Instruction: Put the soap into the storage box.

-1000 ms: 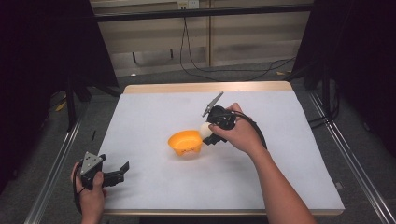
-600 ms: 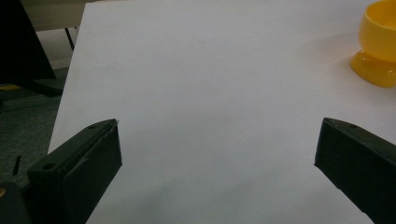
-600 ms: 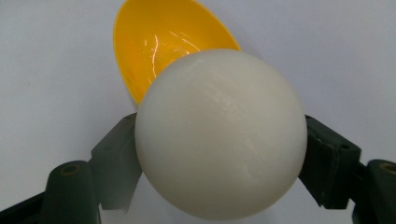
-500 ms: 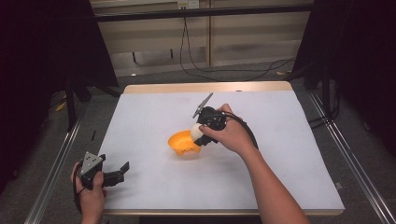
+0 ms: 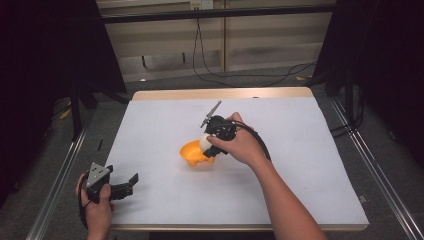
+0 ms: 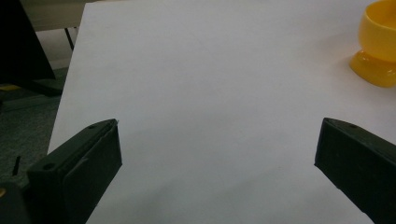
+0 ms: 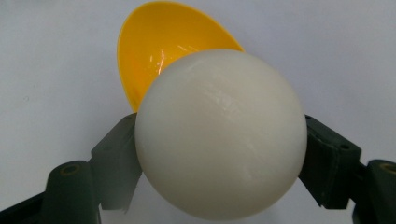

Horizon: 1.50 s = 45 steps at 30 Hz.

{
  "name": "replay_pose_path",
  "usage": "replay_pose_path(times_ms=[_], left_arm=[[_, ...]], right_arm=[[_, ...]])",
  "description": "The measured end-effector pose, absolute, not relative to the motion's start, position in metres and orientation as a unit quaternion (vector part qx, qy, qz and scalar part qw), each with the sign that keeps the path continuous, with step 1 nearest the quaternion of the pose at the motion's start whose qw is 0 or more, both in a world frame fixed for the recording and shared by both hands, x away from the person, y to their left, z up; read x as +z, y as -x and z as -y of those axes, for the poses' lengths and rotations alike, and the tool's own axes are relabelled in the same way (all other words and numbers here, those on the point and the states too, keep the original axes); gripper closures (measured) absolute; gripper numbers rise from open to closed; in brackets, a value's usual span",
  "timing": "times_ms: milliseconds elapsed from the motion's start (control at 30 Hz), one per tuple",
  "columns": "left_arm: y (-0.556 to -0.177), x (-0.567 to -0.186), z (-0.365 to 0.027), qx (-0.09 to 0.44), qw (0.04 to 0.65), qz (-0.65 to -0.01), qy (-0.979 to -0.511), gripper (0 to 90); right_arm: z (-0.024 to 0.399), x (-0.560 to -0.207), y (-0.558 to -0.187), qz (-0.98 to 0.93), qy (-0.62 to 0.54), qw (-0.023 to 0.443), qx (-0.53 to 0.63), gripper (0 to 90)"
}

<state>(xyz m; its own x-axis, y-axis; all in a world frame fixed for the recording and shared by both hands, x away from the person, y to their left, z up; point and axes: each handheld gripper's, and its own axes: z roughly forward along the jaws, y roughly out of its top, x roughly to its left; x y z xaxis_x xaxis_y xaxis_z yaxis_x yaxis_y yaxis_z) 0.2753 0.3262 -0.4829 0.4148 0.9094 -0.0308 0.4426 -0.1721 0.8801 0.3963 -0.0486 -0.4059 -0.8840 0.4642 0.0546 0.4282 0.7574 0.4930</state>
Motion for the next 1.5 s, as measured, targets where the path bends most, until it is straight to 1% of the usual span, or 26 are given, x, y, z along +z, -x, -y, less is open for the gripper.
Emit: replay_pose_path(times_ms=[700, 1167, 1233, 1500], left_arm=[[-0.275, -0.483, -0.326, 0.267, 0.439, -0.469, -0.718, 0.4], [-0.275, -0.483, -0.326, 0.267, 0.439, -0.469, -0.718, 0.4], [-0.275, -0.483, -0.326, 0.267, 0.439, -0.47, -0.718, 0.4], [-0.275, -0.483, -0.326, 0.268, 0.438, -0.469, -0.718, 0.5]], right_arm=[[0.026, -0.412, -0.396, -0.938, -0.24, 0.028, 0.247, 24.1], [0.024, -0.414, -0.398, -0.939, -0.231, 0.02, 0.253, 23.3], [0.025, -0.411, -0.399, -0.936, -0.238, 0.031, 0.259, 25.0], [0.03, -0.408, -0.4, -0.932, -0.241, 0.023, 0.269, 25.7]])
